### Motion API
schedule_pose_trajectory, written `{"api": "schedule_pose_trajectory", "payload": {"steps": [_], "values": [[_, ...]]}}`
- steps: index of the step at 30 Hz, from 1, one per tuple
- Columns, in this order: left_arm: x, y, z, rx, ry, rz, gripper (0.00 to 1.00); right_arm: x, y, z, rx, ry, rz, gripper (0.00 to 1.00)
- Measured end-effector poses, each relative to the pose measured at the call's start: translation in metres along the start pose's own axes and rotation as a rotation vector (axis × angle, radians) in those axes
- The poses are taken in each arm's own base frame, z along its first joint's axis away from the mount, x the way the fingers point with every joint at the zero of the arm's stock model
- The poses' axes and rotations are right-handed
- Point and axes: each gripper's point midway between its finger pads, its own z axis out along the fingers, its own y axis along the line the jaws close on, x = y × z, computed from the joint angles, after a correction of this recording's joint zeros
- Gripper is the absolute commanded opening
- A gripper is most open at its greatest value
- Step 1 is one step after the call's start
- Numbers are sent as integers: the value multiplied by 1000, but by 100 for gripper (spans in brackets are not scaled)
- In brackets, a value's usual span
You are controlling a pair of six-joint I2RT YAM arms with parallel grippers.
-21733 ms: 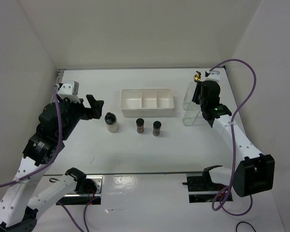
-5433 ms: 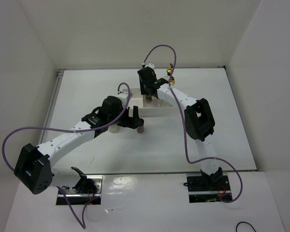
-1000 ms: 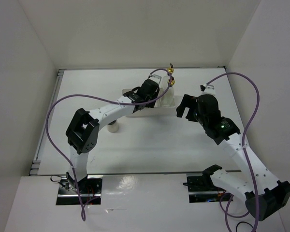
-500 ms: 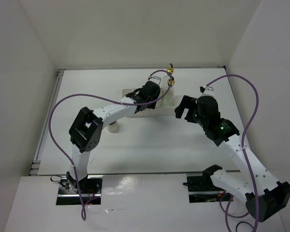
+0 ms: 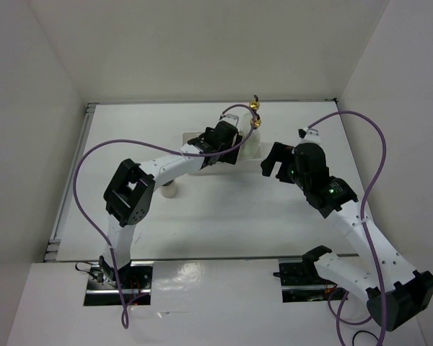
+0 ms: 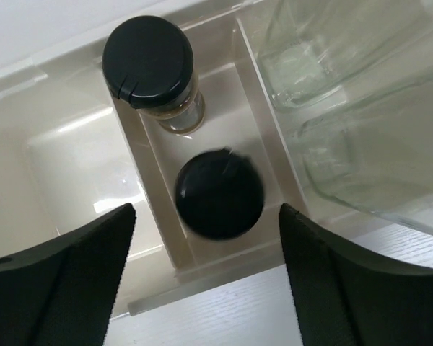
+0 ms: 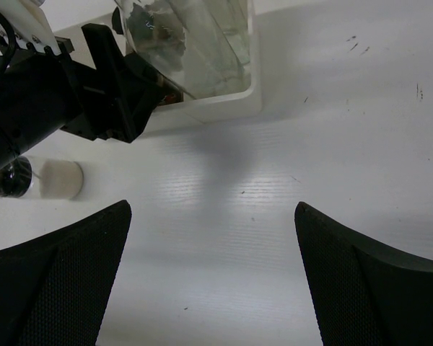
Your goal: Organize the condiment bottles
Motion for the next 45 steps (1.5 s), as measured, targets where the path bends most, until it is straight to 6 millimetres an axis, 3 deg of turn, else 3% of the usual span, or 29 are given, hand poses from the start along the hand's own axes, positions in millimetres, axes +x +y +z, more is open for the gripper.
{"api": "schedule_pose_trajectory", "payload": {"steps": [7, 11, 14, 19, 21, 23, 26, 29, 32, 35, 39, 45], "values": [[1, 2, -3, -5, 14, 0, 97, -3, 1, -4, -8, -13, 10, 98], [-8, 8, -24, -10, 14, 4, 100, -6, 3, -9, -24, -30, 18, 98], [-33, 16, -64, 0, -33, -7, 100, -8, 5, -13, -35, -36, 28, 98], [-97, 44, -170, 52, -228, -70, 100, -10, 10, -20, -64, -51, 41, 98], [-102, 61, -215, 70, -293, -101, 100, -10, 12, -23, -78, -51, 46, 98], [-89, 80, -244, 59, -321, -147, 100, -9, 13, -24, -88, -53, 52, 98], [-41, 103, -249, 13, -267, -188, 100, -3, 13, -24, -101, -38, 54, 98], [12, 125, -233, -57, -165, -214, 100, 5, 17, -20, -115, -3, 49, 98], [47, 139, -219, -111, -85, -222, 100, 12, 21, -16, -124, 27, 39, 98], [59, 150, -215, -144, -66, -254, 100, 15, 24, -16, -136, 39, 35, 98], [57, 162, -208, -181, -78, -300, 100, 16, 24, -16, -139, 42, 35, 98], [59, 168, -177, -213, -45, -316, 96, 16, 25, -16, -139, 44, 35, 98]]}}
